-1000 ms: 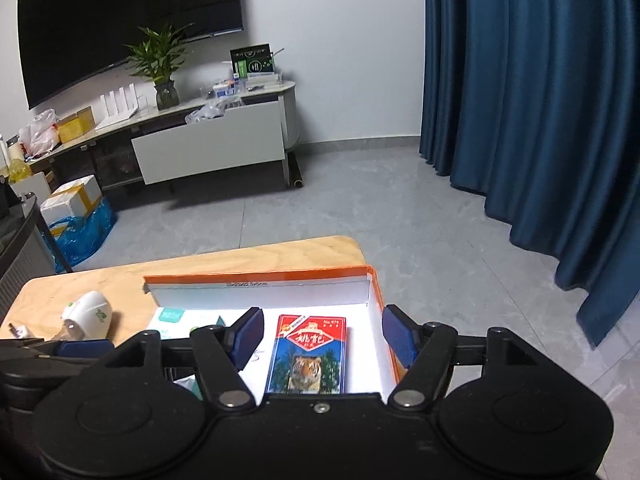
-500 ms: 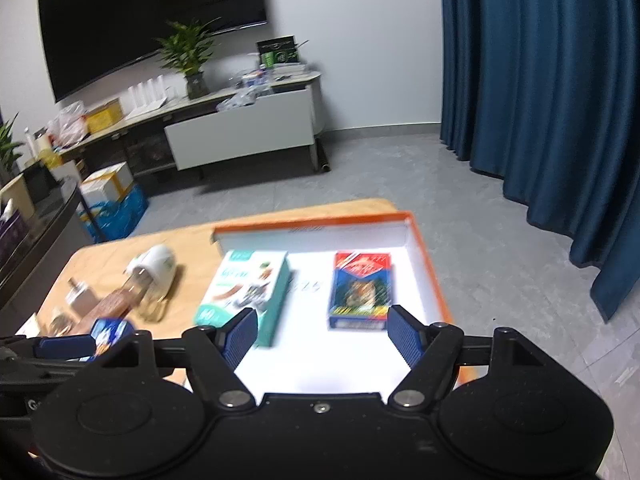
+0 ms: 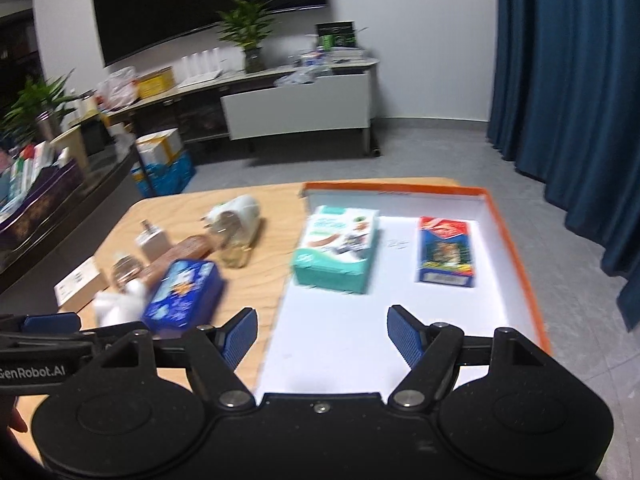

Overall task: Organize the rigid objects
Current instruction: 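Withdraw both tools back toward the cluttered table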

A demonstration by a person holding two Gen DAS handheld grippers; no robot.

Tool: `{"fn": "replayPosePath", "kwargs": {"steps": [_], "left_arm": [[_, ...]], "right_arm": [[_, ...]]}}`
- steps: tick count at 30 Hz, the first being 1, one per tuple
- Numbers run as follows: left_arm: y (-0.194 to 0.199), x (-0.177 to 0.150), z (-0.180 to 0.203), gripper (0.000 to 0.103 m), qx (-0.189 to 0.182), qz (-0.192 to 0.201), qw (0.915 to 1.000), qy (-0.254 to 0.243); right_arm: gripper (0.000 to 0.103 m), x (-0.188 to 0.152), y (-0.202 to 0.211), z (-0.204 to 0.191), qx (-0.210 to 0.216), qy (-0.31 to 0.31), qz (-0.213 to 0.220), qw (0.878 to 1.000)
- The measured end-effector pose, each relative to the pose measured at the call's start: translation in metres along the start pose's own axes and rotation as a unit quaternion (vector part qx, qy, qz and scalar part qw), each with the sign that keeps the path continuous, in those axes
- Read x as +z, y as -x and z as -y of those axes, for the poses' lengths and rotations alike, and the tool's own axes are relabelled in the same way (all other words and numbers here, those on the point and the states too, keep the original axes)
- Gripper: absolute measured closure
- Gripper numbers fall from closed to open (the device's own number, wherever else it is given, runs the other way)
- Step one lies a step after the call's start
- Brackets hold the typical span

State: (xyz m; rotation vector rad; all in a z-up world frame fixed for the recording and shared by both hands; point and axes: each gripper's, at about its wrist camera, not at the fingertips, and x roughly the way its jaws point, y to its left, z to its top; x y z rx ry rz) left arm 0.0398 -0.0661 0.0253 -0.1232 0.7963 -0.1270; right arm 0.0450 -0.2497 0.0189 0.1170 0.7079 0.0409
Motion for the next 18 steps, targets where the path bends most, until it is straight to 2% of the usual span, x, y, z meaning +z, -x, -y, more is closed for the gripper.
{"fn": "replayPosePath", "kwargs": {"steps": [10, 18], "left_arm": [[0.016, -0.017, -0.061, 0.004, 0.046, 0.001, 0.9975, 0.053], [0.024, -0.024, -0.104, 0.004, 0.077, 0.001, 0.9928, 0.092]], "right_arm": [[0.017, -0.012, -0.013, -0.05, 0.058, 0.043, -0.027, 0.997], [0.016, -0.016, -0.032, -0.089, 0.122, 0.069, -0.059, 0.988]]}}
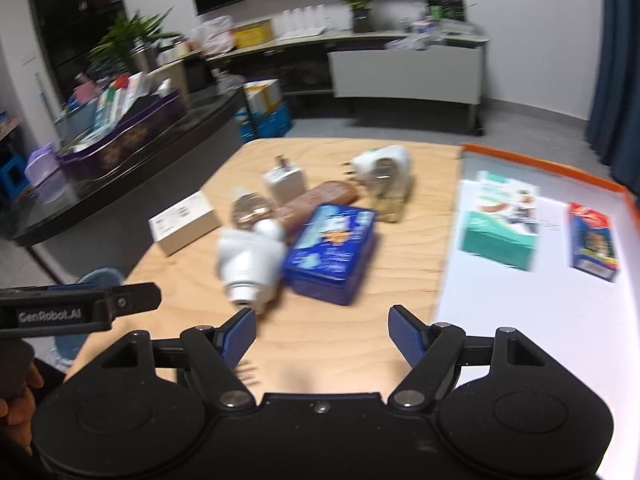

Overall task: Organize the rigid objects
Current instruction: 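Withdraw both tools back toward the cluttered table, then grasp the white adapter box with the left tool while the right tool grasps the white heater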

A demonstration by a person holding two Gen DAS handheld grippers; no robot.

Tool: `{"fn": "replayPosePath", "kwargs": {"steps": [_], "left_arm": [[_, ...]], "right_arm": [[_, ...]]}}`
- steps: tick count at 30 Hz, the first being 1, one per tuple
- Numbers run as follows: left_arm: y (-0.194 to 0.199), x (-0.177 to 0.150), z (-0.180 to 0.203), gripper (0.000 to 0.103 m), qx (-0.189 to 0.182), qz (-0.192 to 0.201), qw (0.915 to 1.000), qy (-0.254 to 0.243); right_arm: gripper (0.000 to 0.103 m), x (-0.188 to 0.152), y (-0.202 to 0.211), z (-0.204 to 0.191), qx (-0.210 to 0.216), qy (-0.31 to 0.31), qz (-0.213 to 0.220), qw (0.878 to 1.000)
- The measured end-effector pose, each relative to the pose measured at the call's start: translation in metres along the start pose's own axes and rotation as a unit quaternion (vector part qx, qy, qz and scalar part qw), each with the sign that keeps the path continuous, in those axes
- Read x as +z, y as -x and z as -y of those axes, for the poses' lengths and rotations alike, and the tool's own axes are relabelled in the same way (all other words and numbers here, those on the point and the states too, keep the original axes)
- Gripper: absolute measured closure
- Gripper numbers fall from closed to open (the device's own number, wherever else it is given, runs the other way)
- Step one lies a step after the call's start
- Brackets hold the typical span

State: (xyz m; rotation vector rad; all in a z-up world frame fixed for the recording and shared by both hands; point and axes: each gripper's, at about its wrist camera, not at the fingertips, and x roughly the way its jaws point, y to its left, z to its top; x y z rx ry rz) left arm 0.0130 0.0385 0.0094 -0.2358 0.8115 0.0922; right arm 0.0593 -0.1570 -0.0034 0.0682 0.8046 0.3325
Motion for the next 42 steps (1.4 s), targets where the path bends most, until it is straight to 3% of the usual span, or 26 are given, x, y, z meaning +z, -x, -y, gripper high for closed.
{"fn": "replayPosePath", "kwargs": {"steps": [10, 15, 24, 27, 32, 40, 42], "left_arm": [[-0.001, 0.003, -0.034, 0.004, 0.016, 0.002, 0.999, 0.043], [-0.008, 0.007, -0.039, 0.004, 0.02, 0.006, 0.9992, 0.034], [-0.045, 0.04, -0.052, 0.0, 0.029, 0.009, 0.9993, -0.022], [-0.058, 0.05, -0.047, 0.0, 0.027, 0.018, 0.9973, -0.066], [-0.079, 0.063, -0.037, 0.0, 0.018, 0.032, 0.9915, -0.124], [-0.112, 0.067, -0.027, 0.0, 0.006, 0.017, 0.9808, -0.194], [-0.117, 0.065, -0.025, 0.006, 0.001, 0.011, 0.979, -0.204]], "right_arm": [[0.014, 0.017, -0.04, -0.024, 0.056, -0.024, -0.022, 0.998], [0.013, 0.027, -0.065, -0.038, 0.055, -0.022, -0.035, 0.998], [0.013, 0.037, -0.109, -0.042, 0.044, -0.06, -0.062, 0.995], [0.041, 0.038, -0.109, -0.043, 0.026, -0.052, -0.049, 0.997], [0.041, 0.032, -0.1, -0.043, 0.024, -0.026, -0.049, 0.998], [0.041, 0.026, -0.057, -0.038, 0.031, 0.006, -0.022, 0.999], [0.041, 0.024, -0.045, -0.031, 0.029, 0.002, -0.015, 0.999]]}}
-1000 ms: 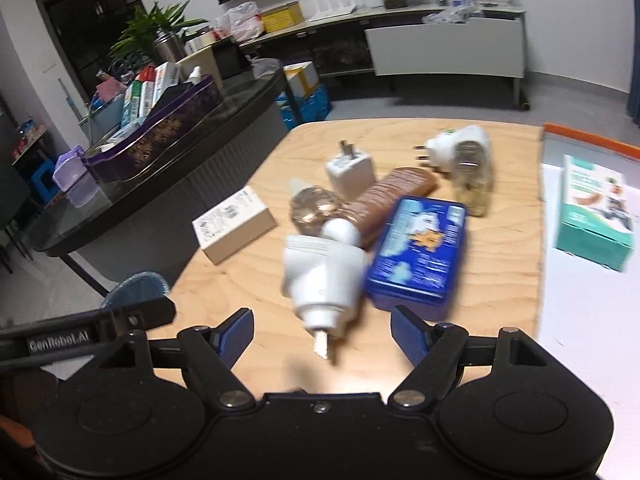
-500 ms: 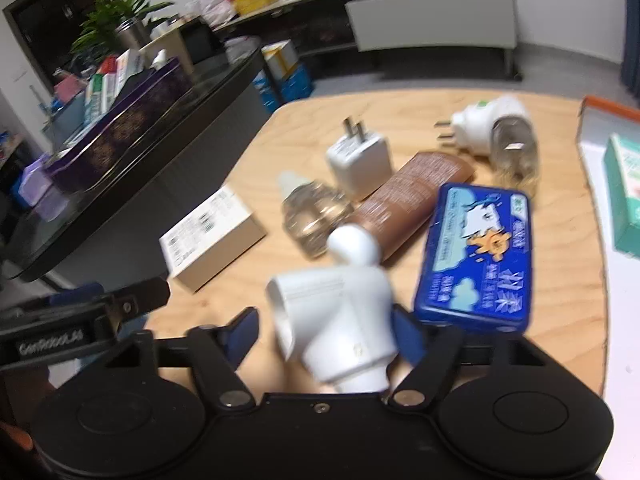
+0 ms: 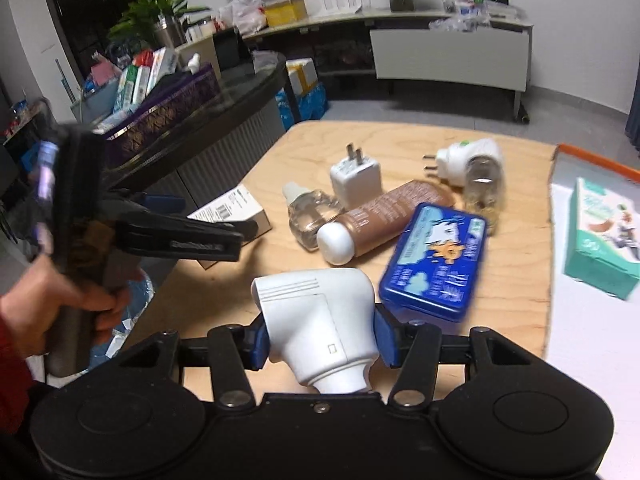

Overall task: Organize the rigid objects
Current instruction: 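Grasp the white adapter box with the left tool while the right tool grasps the white heater, then carry the white adapter box and white heater over the white box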

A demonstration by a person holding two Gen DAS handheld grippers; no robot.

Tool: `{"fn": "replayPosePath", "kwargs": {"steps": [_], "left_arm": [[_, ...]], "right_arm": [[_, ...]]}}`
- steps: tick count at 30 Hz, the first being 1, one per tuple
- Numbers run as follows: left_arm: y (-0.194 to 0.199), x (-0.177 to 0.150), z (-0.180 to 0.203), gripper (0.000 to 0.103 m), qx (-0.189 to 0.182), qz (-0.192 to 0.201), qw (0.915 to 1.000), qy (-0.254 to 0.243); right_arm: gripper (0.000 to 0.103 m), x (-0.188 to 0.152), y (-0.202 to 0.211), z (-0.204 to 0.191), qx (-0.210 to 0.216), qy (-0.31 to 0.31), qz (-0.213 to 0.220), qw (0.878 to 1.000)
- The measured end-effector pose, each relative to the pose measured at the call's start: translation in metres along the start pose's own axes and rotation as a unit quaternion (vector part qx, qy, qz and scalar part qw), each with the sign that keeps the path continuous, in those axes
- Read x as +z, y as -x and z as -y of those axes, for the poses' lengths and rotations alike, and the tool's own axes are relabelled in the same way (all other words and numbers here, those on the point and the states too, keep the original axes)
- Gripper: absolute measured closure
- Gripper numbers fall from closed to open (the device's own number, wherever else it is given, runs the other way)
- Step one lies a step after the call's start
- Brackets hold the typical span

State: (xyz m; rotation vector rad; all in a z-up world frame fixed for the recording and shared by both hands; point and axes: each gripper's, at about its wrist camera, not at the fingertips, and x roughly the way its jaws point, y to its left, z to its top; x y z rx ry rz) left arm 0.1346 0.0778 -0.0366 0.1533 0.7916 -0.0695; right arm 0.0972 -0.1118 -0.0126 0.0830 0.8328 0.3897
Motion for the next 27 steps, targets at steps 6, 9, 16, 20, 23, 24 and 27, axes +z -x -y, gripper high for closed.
{"fn": "replayPosePath", "kwargs": {"steps": [6, 9, 16, 20, 23, 24, 27], "left_arm": [[0.009, -0.002, 0.009, 0.043, -0.022, -0.006, 0.9994, 0.025], [0.018, -0.009, 0.017, 0.043, -0.024, -0.01, 0.9991, 0.034], [0.062, -0.018, 0.033, 0.043, -0.029, 0.022, 0.996, 0.082], [0.088, -0.024, 0.041, 0.043, -0.028, 0.044, 0.9912, 0.122], [0.104, -0.024, 0.054, 0.043, -0.021, 0.052, 0.9914, 0.119], [0.109, -0.024, 0.058, 0.043, -0.02, 0.054, 0.9911, 0.12], [0.12, -0.024, 0.069, 0.043, -0.026, 0.055, 0.9892, 0.133]], "right_arm": [[0.041, -0.009, 0.027, 0.017, -0.021, -0.012, 0.02, 1.0], [0.041, -0.014, 0.038, 0.023, -0.034, -0.018, 0.03, 0.999], [0.041, -0.026, 0.06, 0.038, -0.064, -0.027, 0.052, 0.996], [0.041, -0.029, 0.069, 0.039, -0.076, -0.026, 0.062, 0.995], [0.041, -0.031, 0.073, 0.039, -0.083, -0.023, 0.069, 0.994], [0.041, -0.031, 0.075, 0.039, -0.084, -0.023, 0.071, 0.994], [0.041, -0.032, 0.078, 0.04, -0.087, -0.029, 0.076, 0.993]]}}
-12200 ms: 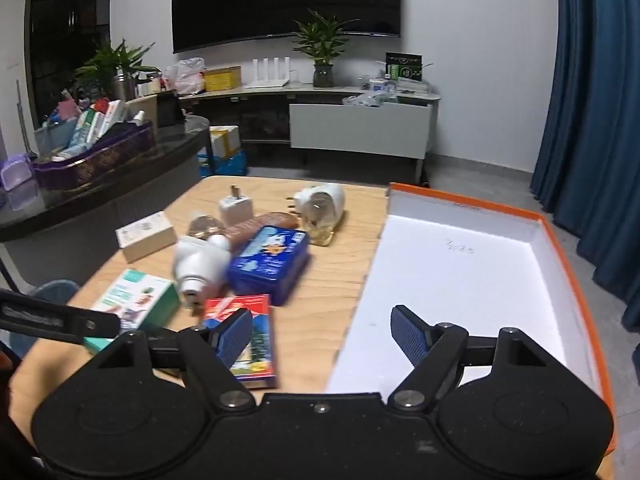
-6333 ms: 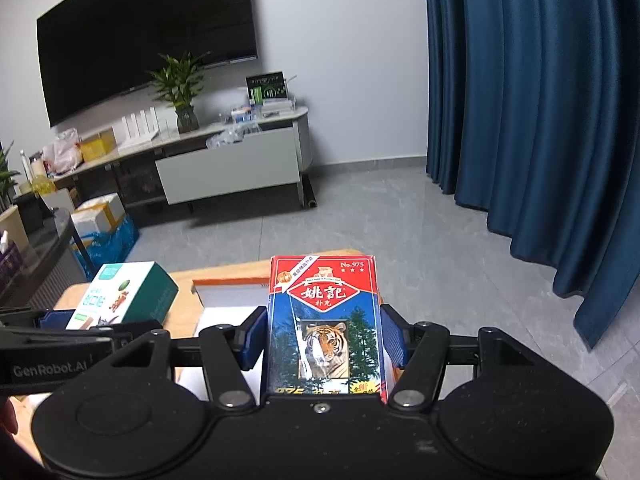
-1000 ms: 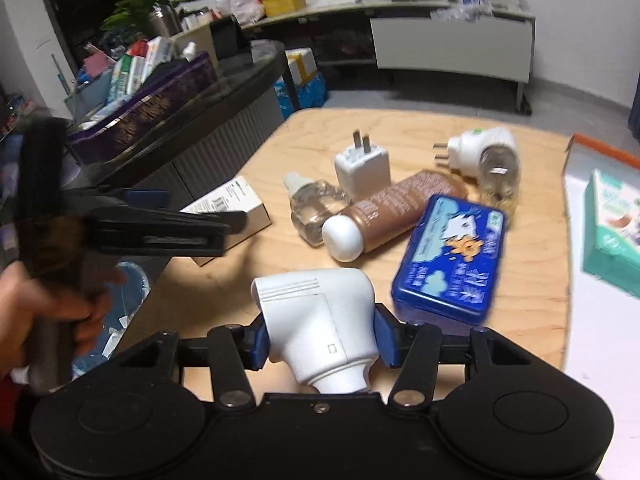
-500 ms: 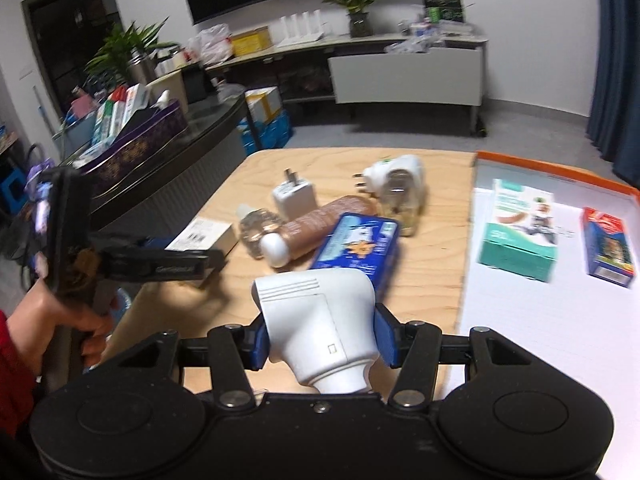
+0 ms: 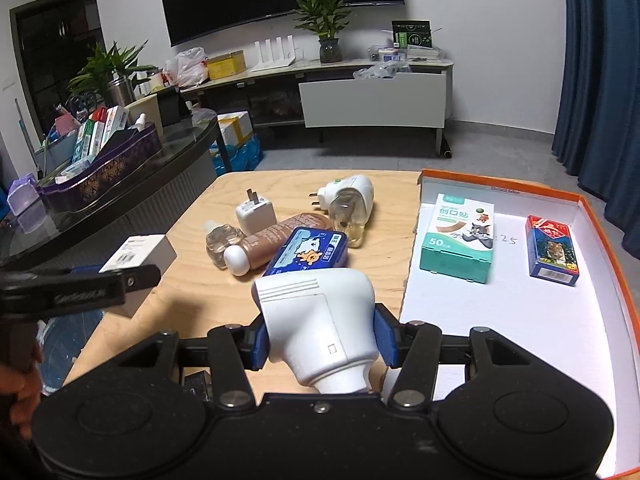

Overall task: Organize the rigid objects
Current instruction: 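Carry the white adapter box and white heater over the white box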

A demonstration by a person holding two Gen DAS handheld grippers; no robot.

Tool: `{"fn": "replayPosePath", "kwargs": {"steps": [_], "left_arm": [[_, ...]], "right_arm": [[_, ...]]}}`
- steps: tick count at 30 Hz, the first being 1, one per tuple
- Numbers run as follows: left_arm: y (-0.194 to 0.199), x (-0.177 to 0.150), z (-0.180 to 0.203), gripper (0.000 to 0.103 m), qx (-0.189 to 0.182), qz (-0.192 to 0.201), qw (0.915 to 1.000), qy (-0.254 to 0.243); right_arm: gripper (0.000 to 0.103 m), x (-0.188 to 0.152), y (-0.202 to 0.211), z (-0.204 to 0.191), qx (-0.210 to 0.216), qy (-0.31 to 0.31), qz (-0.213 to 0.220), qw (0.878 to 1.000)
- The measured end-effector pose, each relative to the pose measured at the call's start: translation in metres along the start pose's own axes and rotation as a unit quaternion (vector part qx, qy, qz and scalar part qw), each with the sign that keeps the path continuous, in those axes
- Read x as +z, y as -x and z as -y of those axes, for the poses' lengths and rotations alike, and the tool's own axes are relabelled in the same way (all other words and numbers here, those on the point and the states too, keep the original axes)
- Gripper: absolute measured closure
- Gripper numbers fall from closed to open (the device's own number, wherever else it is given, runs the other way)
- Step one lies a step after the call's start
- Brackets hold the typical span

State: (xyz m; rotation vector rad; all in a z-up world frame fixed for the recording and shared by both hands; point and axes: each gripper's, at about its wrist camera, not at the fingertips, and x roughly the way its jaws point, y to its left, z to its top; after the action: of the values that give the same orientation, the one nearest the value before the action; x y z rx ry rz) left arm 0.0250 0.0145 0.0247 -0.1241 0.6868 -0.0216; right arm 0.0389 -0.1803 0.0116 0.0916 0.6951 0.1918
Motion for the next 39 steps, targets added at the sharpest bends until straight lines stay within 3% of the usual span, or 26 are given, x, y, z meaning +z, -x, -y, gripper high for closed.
{"fn": "replayPosePath", "kwargs": {"steps": [18, 39], "left_arm": [[0.024, -0.014, 0.064, 0.043, -0.033, 0.011, 0.9989, -0.032], [0.021, -0.025, 0.13, 0.043, -0.102, -0.008, 0.9919, -0.075]], "right_arm": [[0.041, -0.006, 0.029, 0.022, -0.028, -0.019, 0.023, 0.999], [0.041, -0.024, 0.068, 0.082, -0.095, -0.077, 0.036, 0.992]]}}
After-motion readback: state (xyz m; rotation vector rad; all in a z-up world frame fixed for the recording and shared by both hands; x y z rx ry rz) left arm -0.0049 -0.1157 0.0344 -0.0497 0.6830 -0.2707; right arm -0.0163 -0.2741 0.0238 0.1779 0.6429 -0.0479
